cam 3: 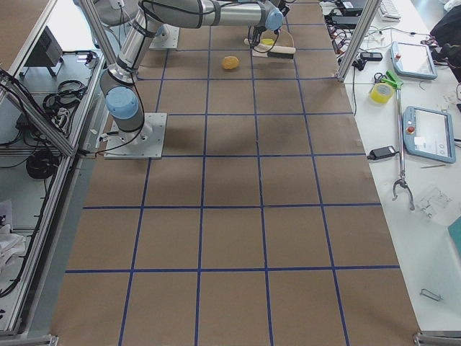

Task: Sweep and dump trash into bin
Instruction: 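Move the brush behind the yellow lump with the right gripper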

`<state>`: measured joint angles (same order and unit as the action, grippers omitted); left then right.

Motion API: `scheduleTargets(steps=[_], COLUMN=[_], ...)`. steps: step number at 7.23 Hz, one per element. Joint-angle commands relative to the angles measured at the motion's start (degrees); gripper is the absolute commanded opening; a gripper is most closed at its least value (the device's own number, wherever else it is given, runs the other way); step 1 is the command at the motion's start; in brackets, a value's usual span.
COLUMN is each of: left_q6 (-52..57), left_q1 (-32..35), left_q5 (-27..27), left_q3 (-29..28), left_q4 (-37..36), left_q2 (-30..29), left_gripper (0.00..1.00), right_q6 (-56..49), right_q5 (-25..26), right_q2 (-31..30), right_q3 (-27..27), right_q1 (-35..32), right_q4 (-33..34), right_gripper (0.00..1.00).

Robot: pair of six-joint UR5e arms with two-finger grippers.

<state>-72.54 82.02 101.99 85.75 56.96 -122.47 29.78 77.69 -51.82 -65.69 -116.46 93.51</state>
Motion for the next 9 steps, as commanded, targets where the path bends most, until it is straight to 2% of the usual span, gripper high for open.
scheduleTargets(steps=[1,3,4,6,7,9], left_q6=[0.30,0.21,0.21,0.12,0.03,-0.49], left_q1=[0.07,-0.11,-0.20,-0.28,-0.63,-1.95], left_q5=[0.32,0.67,0.76,0.84,0.84,2.93], left_q3=[0.99,6.14,9.49,14.50,17.57,23.81], left_q4=[1.21,2.80,2.45,3.59,3.51,3.16], left_q2=[2.48,6.34,9.06,14.51,16.80,20.32], left_gripper=[0.00,0.00,0.00,0.00,0.00,0.00], right_q6=[-2.35,-2.81,-2.36,0.70,6.81,13.51], right_q5=[3.34,4.56,6.14,5.02,4.93,3.87], right_q2=[-7.30,-17.30,-22.40,-28.93,-29.82,-29.48], right_q3=[-5.20,-19.57,-26.79,-39.02,-43.17,-44.53], right_q1=[0.89,0.89,0.98,0.37,0.01,-4.97], right_q4=[-8.84,-7.30,-5.03,1.21,4.20,6.93], right_gripper=[0.12,0.12,0.12,0.12,0.12,0.11])
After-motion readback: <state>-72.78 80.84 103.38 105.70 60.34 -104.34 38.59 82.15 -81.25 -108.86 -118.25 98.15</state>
